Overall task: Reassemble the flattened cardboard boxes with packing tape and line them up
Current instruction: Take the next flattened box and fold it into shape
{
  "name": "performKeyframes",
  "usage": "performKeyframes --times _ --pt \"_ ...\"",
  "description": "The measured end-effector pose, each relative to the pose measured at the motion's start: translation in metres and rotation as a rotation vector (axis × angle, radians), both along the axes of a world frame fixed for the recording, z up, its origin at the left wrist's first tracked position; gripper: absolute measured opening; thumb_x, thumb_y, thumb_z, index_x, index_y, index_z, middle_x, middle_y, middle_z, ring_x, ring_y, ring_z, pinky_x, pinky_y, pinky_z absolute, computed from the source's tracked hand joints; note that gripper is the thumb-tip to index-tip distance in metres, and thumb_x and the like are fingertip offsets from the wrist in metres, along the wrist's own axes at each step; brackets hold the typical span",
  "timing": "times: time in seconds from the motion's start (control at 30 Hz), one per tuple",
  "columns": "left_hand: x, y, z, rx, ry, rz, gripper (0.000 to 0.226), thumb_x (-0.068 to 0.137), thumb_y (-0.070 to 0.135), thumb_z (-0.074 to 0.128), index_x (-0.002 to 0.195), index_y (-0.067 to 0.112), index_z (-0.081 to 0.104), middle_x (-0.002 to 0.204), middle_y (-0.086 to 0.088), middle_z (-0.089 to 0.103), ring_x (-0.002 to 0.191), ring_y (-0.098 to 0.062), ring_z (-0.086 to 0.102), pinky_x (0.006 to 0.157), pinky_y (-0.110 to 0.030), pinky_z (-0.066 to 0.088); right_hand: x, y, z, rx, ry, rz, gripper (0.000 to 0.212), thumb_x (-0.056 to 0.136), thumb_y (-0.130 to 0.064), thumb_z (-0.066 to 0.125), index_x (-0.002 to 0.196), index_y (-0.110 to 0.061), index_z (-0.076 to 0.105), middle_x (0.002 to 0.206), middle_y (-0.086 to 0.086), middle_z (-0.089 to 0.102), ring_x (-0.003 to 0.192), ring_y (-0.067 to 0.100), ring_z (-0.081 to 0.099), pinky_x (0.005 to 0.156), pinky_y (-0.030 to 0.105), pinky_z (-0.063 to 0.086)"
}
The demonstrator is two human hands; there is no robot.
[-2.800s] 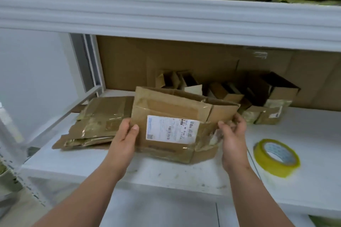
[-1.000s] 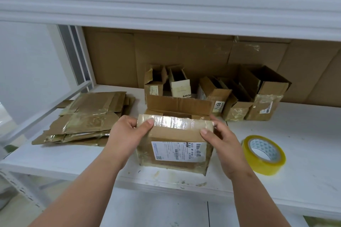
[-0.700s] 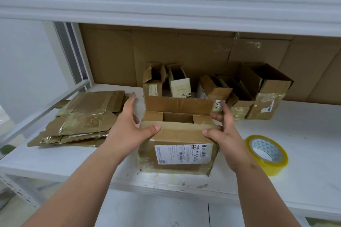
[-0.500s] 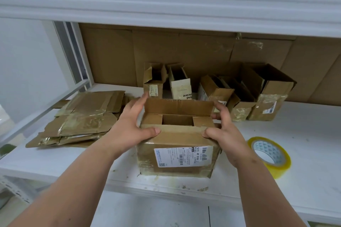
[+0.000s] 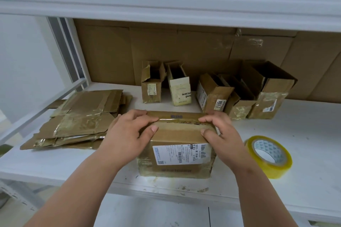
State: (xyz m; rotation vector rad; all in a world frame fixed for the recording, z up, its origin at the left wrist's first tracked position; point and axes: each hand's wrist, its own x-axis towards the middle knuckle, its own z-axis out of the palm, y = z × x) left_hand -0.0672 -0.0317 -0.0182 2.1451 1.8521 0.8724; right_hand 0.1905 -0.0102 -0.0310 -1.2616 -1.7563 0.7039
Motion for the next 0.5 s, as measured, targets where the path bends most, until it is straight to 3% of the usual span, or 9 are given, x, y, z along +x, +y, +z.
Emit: performKeyframes --times 0.07,0.13,0.2,0.27,0.37,0.5 --pt "0.002 -0.002 -0.002 0.001 -0.011 0.025 0.037 0.093 0.056 0.046 0.124 0.044 0.063 0.136 0.013 0.049 0.127 -0.008 0.044 0.115 -0.049 0.030 0.001 0.000 0.000 -0.001 -0.019 -0.002 0.030 0.090 -0.015 0.062 0.093 -0.044 0.064 0.131 -0.018 0.043 0.119 -0.007 0.041 0.079 -0.002 0.033" --pt "0.006 -0.003 -0.004 0.012 -0.021 0.039 0.051 0.088 0.070 0.044 0.122 0.039 0.066 0.136 0.014 0.049 0.129 -0.010 0.043 0.115 -0.048 0.031 0.003 0.001 -0.002 0.012 -0.033 -0.010 0.027 0.089 -0.018 0.064 0.090 -0.044 0.067 0.130 -0.021 0.044 0.124 0.001 0.042 0.088 0.006 0.035" --pt "0.011 -0.004 -0.003 0.028 0.043 0.050 0.073 0.077 0.081 0.034 0.124 0.035 0.066 0.138 0.014 0.048 0.133 -0.013 0.034 0.116 -0.042 0.028 0.004 0.004 -0.003 0.070 -0.085 -0.059 0.016 0.086 -0.027 0.064 0.088 -0.042 0.069 0.128 -0.023 0.046 0.125 0.008 0.043 0.101 0.026 0.040" --pt "0.016 -0.005 0.002 0.051 0.158 0.051 0.085 0.072 0.083 0.026 0.126 0.030 0.065 0.140 0.013 0.046 0.134 -0.014 0.026 0.114 -0.036 0.025 0.004 0.005 -0.005 0.127 -0.141 -0.099 0.014 0.081 -0.034 0.061 0.090 -0.039 0.070 0.123 -0.023 0.051 0.121 0.011 0.046 0.105 0.043 0.040" --pt "0.024 -0.006 0.012 0.041 0.338 0.028 0.090 0.072 0.086 0.018 0.128 0.030 0.059 0.135 0.011 0.051 0.130 -0.013 0.036 0.118 -0.037 0.022 0.002 0.004 -0.004 0.167 -0.213 -0.138 0.015 0.082 -0.041 0.063 0.092 -0.034 0.072 0.116 -0.021 0.056 0.115 0.012 0.049 0.105 0.043 0.037" --pt "0.036 -0.012 0.022 -0.077 0.462 0.045 0.076 0.077 0.083 0.008 0.138 0.046 0.034 0.134 0.008 0.048 0.133 -0.015 0.040 0.124 -0.047 0.004 -0.001 0.001 -0.001 0.188 -0.297 -0.167 0.030 0.080 -0.053 0.057 0.093 -0.031 0.073 0.115 -0.019 0.057 0.107 0.003 0.044 0.106 0.038 0.032"
